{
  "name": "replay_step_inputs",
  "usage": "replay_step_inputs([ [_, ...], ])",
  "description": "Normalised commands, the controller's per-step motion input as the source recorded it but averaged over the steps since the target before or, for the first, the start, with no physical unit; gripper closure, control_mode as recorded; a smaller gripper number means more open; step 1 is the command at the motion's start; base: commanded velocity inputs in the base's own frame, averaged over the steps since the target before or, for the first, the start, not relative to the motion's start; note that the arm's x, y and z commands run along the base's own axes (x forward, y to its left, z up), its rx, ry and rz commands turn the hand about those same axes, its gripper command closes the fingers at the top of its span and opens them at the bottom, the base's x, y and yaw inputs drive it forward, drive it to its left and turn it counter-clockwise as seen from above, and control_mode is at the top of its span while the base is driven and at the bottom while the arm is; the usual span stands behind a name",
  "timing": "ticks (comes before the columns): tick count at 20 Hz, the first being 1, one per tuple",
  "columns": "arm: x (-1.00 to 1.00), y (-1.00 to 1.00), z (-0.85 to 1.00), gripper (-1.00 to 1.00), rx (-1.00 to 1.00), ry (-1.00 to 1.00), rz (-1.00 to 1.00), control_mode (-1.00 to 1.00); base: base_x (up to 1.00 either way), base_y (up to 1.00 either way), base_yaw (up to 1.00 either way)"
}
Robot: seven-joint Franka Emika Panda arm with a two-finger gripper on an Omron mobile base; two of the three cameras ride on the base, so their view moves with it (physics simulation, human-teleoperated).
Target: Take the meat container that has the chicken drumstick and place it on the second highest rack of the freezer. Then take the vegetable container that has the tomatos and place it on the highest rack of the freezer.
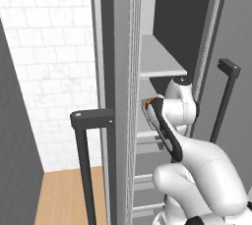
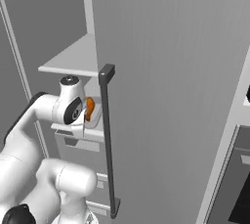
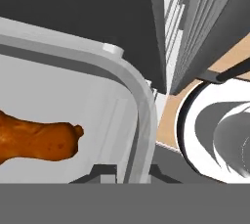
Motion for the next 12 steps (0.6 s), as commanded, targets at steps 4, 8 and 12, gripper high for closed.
replay_step_inputs([
  [4, 0.58, 0.0, -0.08, 1.0, 0.0, 0.0, -0.02, -1.0, 0.0, 0.0, 0.0],
  [8, 0.83, 0.0, -0.16, 1.0, 0.0, -0.06, -0.03, -1.0, 0.0, 0.0, 0.0],
  [12, 0.51, 0.04, -0.36, 1.0, 0.0, -0.15, 0.0, -1.0, 0.0, 0.0, 0.0],
])
